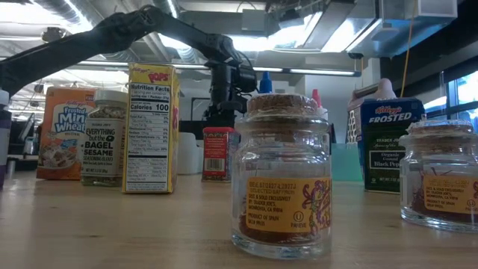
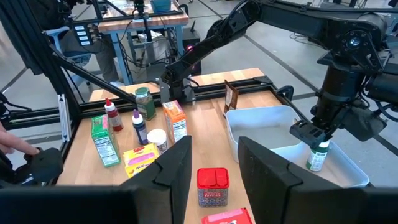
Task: Pick & Place Kitchen Items
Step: Put the green food coloring bottle into the transparent bin, then put the blue cereal box into the green bin
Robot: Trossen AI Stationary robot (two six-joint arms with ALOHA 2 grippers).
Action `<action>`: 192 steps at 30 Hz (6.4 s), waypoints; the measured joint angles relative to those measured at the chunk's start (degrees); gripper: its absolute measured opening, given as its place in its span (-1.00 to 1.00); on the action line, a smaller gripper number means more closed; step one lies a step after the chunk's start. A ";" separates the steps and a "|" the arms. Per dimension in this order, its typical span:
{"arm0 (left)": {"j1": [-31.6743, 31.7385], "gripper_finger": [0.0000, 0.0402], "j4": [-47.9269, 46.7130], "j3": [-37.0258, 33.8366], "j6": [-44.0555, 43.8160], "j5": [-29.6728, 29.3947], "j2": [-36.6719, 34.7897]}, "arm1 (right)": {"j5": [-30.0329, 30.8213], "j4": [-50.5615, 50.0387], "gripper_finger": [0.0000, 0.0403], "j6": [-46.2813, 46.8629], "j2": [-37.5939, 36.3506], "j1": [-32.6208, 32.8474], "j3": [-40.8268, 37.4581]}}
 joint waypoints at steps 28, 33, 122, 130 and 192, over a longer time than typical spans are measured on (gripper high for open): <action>-1.35 0.02 1.70 0.50 1.92 -6.97 -6.05 | 0.94 1.21 -0.34 0.20 -1.05 -0.02 0.02; -1.97 0.02 -0.83 0.52 0.69 -6.76 -11.44 | 3.88 1.46 -0.34 1.52 -1.32 -0.04 0.00; -67.42 0.02 2.33 -10.58 -57.54 -41.80 -49.39 | -22.51 -44.78 0.29 13.66 21.00 -11.67 1.42; -69.88 0.02 2.35 -10.58 -60.77 -45.22 -49.29 | -23.34 -42.80 0.29 13.64 21.00 -11.67 -0.70; -70.91 0.01 2.33 -10.56 -57.44 -47.50 -49.09 | -25.53 -47.50 -0.26 9.75 30.93 -11.52 -0.68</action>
